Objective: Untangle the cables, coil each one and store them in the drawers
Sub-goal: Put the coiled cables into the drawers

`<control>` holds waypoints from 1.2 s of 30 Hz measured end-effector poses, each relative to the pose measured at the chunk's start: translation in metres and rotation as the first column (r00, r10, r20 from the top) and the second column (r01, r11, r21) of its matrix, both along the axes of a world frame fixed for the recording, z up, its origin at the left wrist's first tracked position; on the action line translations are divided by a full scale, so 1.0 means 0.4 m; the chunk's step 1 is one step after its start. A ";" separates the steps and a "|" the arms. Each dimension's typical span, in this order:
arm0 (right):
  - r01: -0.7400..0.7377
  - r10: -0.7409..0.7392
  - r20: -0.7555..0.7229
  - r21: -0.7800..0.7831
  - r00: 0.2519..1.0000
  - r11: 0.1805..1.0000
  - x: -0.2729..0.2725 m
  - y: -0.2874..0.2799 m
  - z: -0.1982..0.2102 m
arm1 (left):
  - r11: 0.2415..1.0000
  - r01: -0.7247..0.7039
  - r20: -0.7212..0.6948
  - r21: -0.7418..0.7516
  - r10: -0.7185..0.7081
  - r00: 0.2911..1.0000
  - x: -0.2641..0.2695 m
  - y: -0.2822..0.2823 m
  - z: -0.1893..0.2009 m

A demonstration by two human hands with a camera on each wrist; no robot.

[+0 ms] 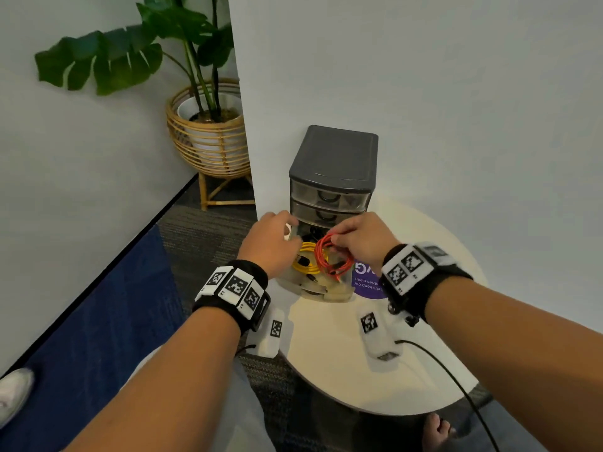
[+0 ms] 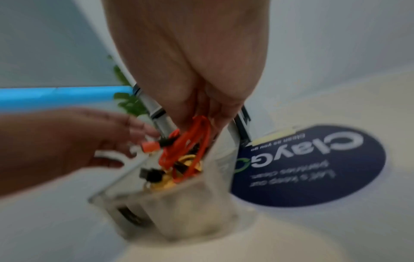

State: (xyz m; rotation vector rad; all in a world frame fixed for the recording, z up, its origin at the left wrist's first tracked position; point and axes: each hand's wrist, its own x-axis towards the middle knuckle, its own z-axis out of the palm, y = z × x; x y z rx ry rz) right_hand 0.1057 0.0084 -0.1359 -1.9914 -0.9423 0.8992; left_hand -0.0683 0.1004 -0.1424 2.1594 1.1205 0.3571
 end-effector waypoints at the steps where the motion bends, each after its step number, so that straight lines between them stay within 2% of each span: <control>1: -0.040 0.039 0.216 0.001 0.976 0.999 -0.012 -0.001 -0.016 | 1.000 0.023 0.023 0.002 -0.023 0.999 0.001 -0.002 0.000; 3: -0.147 0.119 0.471 0.022 0.874 0.989 -0.026 -0.007 -0.039 | 0.995 0.102 0.034 0.010 -0.103 0.994 0.008 -0.012 -0.001; 6: -0.259 0.164 0.617 0.067 0.769 0.963 -0.018 -0.014 -0.063 | 0.975 0.219 -0.014 0.039 -0.219 0.976 0.021 -0.024 -0.011; 9: -0.300 0.162 0.656 0.102 0.737 0.949 0.000 -0.034 -0.056 | 0.962 0.262 -0.109 0.074 -0.253 0.961 0.028 -0.022 -0.020; 12: -0.430 0.275 0.677 0.068 0.683 0.900 0.008 -0.076 -0.047 | 0.958 0.275 -0.140 0.085 -0.261 0.955 0.031 -0.015 -0.023; 15: -0.543 0.383 0.704 0.005 0.598 0.839 0.012 -0.122 -0.054 | 0.961 0.269 -0.123 0.071 -0.259 0.958 0.034 -0.013 -0.029; 21: -0.684 0.474 0.812 -0.132 0.340 0.717 0.016 -0.184 -0.087 | 0.937 0.327 -0.263 0.125 -0.286 0.921 0.034 -0.019 -0.034; 24: -0.728 0.438 0.882 -0.183 0.176 0.661 0.025 -0.184 -0.093 | 0.929 0.342 -0.296 0.145 -0.289 0.910 0.036 -0.024 -0.030; 27: -0.728 0.413 0.909 -0.251 0.048 0.638 0.028 -0.169 -0.096 | 0.927 0.342 -0.305 0.153 -0.285 0.909 0.038 -0.027 -0.029; 29: -0.702 0.408 0.913 -0.276 0.022 0.656 0.024 -0.167 -0.105 | 0.924 0.345 -0.310 0.164 -0.284 0.907 0.038 -0.025 -0.031; 32: -0.653 0.367 0.930 -0.257 0.033 0.712 0.016 -0.170 -0.122 | 0.924 0.341 -0.294 0.172 -0.282 0.913 0.038 -0.018 -0.040; 36: -0.602 0.343 0.937 -0.234 0.071 0.763 0.016 -0.171 -0.142 | 0.952 0.264 -0.159 0.158 -0.239 0.958 0.037 -0.018 -0.036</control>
